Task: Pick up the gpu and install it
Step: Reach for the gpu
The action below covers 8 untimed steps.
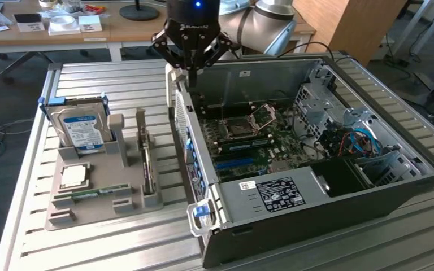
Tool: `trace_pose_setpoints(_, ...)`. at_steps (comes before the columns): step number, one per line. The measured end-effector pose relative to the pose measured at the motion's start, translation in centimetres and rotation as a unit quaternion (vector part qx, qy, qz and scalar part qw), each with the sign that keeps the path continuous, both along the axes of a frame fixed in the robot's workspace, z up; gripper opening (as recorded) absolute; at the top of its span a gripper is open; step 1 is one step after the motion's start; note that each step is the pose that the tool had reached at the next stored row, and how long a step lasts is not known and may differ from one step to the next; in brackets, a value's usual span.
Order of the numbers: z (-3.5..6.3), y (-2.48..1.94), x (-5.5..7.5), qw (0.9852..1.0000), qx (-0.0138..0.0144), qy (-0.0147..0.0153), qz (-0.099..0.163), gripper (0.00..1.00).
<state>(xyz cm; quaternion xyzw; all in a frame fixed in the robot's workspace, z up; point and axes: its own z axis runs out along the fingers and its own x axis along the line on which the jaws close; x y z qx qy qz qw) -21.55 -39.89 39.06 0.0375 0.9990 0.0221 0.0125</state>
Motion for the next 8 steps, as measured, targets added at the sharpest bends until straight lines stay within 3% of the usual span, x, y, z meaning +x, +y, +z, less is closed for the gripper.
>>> trace_pose_setpoints(8, -0.04, 0.0, -2.0, 1.0, 0.0, 0.0, 0.0, 0.11)
